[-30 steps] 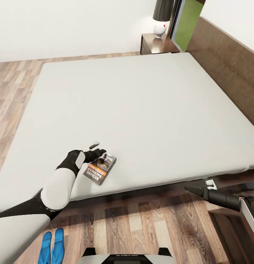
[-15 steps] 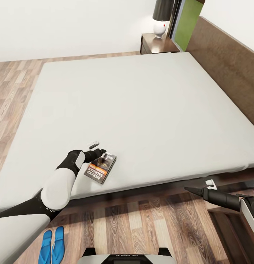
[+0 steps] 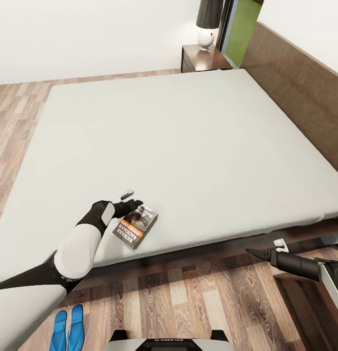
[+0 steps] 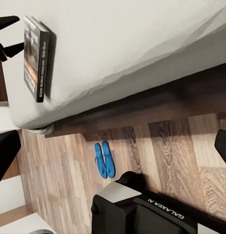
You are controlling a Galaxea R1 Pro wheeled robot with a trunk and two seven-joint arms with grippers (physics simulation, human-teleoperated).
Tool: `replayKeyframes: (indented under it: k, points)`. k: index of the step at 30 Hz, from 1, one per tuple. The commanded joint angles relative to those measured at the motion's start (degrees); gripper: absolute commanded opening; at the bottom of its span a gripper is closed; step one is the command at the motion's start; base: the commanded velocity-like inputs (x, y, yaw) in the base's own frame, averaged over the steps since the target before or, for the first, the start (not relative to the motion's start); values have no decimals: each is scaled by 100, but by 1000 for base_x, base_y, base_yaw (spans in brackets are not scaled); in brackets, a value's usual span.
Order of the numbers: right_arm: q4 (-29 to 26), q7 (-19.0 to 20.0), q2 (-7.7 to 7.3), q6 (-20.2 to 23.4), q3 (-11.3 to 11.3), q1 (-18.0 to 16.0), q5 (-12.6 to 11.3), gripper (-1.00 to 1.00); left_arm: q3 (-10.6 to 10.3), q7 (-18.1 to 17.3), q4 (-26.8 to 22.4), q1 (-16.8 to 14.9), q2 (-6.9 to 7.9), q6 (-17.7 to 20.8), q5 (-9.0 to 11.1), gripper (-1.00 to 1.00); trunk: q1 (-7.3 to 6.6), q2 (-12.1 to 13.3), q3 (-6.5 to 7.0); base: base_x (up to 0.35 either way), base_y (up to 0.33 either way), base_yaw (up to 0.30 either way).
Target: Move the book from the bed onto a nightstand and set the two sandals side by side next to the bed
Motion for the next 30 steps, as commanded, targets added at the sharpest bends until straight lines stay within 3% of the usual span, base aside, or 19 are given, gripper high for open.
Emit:
replayKeyframes:
  k: [1,30]
  points:
    - [1,4,-2,39,2,0,-23,100,44,-42,-17,-3,-7,31,-60,100,0,-2,-3,0,0,-1]
    - [1,4,-2,40,7,0,-23,100,46,-42,-7,-3,-7,30,-59,100,0,-2,-3,-99,0,0]
